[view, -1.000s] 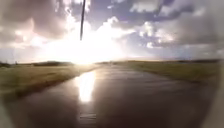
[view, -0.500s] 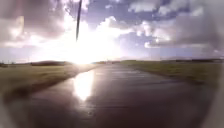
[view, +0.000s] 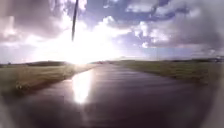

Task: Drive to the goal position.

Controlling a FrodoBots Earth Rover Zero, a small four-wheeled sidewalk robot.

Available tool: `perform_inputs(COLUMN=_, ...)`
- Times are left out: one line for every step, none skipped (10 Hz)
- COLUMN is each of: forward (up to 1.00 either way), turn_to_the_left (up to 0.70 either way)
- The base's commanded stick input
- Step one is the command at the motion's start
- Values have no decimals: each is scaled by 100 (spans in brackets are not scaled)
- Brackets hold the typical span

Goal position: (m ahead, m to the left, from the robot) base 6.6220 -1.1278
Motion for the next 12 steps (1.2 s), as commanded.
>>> perform_inputs(forward=70, turn_to_the_left=-14)
perform_inputs(forward=70, turn_to_the_left=-11)
perform_inputs(forward=70, turn_to_the_left=-1)
perform_inputs(forward=70, turn_to_the_left=0)
perform_inputs(forward=70, turn_to_the_left=0)
perform_inputs(forward=70, turn_to_the_left=0)
perform_inputs(forward=70, turn_to_the_left=0)
perform_inputs(forward=70, turn_to_the_left=0)
perform_inputs(forward=70, turn_to_the_left=0)
perform_inputs(forward=70, turn_to_the_left=0)
perform_inputs(forward=70, turn_to_the_left=0)
perform_inputs(forward=70, turn_to_the_left=0)
